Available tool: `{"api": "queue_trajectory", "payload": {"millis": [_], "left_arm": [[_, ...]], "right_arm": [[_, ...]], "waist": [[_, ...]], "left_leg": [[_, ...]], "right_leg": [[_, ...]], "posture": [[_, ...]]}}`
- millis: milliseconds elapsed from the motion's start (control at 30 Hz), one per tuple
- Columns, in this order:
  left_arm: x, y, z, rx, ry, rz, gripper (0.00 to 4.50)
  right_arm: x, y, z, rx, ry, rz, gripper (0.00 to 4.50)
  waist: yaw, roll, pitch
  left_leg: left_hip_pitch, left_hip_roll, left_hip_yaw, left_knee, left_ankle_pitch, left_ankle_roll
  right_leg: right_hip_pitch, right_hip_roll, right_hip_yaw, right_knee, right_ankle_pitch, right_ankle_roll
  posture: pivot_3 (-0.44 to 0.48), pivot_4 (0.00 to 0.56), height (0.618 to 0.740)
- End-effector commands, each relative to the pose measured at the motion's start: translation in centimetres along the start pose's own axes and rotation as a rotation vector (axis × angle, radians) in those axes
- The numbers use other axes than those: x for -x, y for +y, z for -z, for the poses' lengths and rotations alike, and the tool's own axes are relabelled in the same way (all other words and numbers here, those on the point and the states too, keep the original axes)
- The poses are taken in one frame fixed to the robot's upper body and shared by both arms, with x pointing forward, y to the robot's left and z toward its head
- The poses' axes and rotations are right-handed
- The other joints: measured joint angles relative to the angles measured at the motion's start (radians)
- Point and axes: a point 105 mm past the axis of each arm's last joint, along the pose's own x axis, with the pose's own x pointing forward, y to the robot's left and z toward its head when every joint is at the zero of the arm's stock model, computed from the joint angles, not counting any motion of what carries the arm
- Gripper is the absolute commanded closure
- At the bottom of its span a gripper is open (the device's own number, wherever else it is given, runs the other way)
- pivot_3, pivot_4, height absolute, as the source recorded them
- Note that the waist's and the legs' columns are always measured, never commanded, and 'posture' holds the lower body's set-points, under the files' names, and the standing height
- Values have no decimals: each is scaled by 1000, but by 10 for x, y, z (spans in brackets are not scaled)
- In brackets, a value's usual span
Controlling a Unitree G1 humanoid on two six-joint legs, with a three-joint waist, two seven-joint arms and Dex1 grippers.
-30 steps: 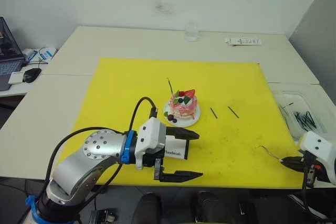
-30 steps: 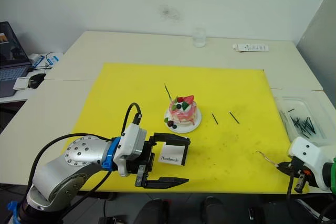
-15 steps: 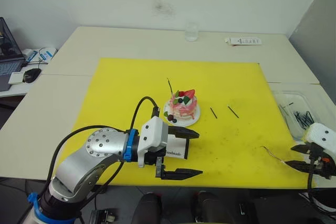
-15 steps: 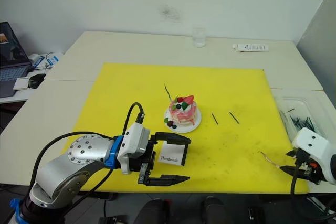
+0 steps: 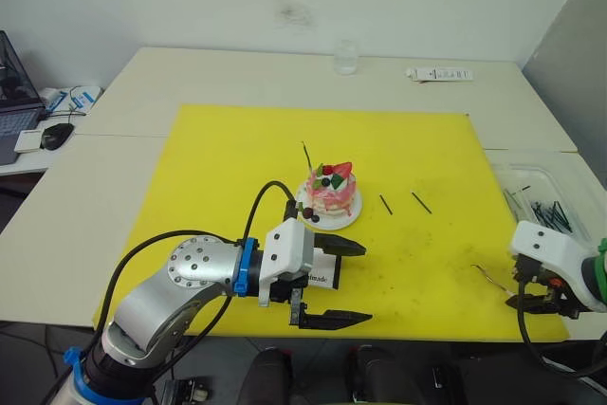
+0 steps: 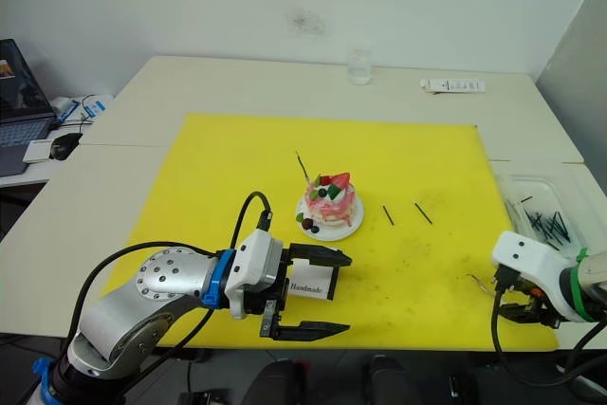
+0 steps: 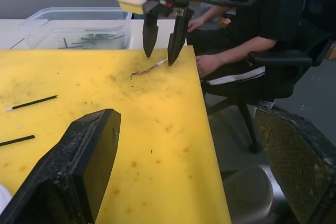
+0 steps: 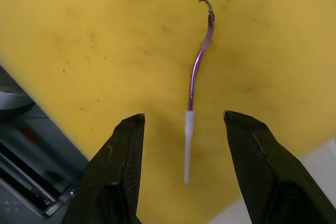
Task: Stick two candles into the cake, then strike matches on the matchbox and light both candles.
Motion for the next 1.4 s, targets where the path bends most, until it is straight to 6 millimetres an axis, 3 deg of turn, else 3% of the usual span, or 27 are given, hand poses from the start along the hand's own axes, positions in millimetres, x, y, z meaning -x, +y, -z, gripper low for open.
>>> {"api": "queue_trajectory", "payload": {"millis": [33, 233, 333, 500, 533, 733, 833, 967, 1100, 1267, 1400], "left_arm": [[-1, -3, -6, -37, -18, 2, 0], [-2, 1, -9, -43, -9, 0, 0], [-2, 1, -8, -45, -3, 0, 0], [-2, 3, -7, -46, 0, -2, 0], [-2, 3, -8, -46, 0, -2, 0], [4, 6, -7, -31, 17, -28, 0], [17, 11, -5, -15, 32, -99, 0], [35, 18, -5, -1, 36, -238, 0], [51, 21, 0, 14, 53, -340, 0], [66, 35, -2, 36, 9, -484, 0], [69, 39, 0, 63, -10, -532, 0]], "right_arm": [[-2, -3, 1, 18, 20, 13, 2032], [-7, -7, 2, -3, 16, 5, 2032], [-8, -8, 1, -9, 13, -2, 2589], [-9, -8, 0, -16, 11, -11, 4307], [-9, -9, 0, -16, 11, -11, 4467], [8, -13, -13, -34, -56, -3, 4467], [33, -11, -37, -38, -188, -19, 4467], [53, 0, -86, -14, -503, -54, 4467], [61, 6, -154, 27, -925, -2, 4467], [70, 15, -207, 61, -1328, 64, 4467], [57, 18, -226, -15, -1494, 75, 4467]], "waist": [[0, 0, 0], [0, 0, 0], [-1, 0, 0], [0, 0, 0], [0, 0, 0], [-1, 0, 0], [-3, 1, 0], [-6, 0, 0], [-16, -3, 0], [-12, -1, 0], [-13, -1, 0]], "left_leg": [[0, 0, 0, 0, 0, 0], [0, 0, 0, 0, 0, 0], [0, 0, 1, 1, 0, 0], [0, 0, 0, 0, 0, 0], [0, 0, 0, 0, 0, 0], [0, 0, 0, 0, 0, 0], [0, 0, 0, 0, 0, 0], [1, 2, -1, 0, 0, 0], [1, 2, -2, 0, 0, 0], [-1, 2, -2, 0, 0, 0], [-1, 1, 0, 0, 0, 0]], "right_leg": [[0, 0, 0, 0, 0, 0], [0, 0, 0, 0, 0, 0], [0, 0, 0, 1, 0, 0], [0, 0, 0, 1, 0, 0], [0, 0, 0, 1, 0, 0], [0, 0, 0, 1, 0, 0], [0, 0, 0, 1, 0, 0], [0, 0, -1, 1, 0, 0], [0, 2, -1, 1, 1, -1], [-1, 3, -1, 1, 1, -1], [-1, 1, 1, 0, 1, -1]], "posture": [[0, 150, 740], [0, 150, 740], [0, 150, 740], [0, 150, 740], [0, 150, 740], [0, 150, 740], [0, 150, 740], [0, 150, 740], [0, 150, 740], [0, 150, 740], [0, 150, 740]]}}
